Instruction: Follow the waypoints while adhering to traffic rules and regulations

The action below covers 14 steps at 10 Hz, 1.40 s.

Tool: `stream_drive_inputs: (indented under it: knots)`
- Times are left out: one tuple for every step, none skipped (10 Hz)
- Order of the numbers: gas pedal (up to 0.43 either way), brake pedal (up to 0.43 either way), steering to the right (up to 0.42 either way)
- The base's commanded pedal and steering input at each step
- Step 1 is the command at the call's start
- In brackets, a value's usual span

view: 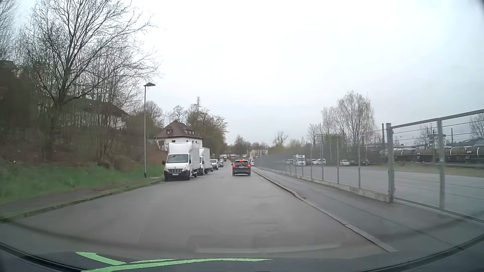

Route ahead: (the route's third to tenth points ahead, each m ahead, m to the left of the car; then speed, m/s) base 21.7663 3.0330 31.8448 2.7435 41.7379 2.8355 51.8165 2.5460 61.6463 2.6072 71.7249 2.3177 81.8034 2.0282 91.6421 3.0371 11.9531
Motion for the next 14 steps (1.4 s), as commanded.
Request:
stream_drive_inputs:
  knots:
    - [0.059,0.000,-0.002]
    - [0.059,0.000,-0.002]
    - [0.047,0.000,-0.002]
    - [0.047,0.000,-0.003]
    - [0.047,0.000,-0.003]
    - [0.047,0.000,-0.002]
    - [0.047,0.000,-0.003]
    - [0.047,0.000,-0.002]
    - [0.047,0.000,-0.002]
    - [0.047,0.000,-0.002]
    - [0.047,0.000,-0.001]
    - [0.047,0.000,-0.001]
    - [0.047,0.000,-0.001]
    - [0.047,0.000,-0.001]
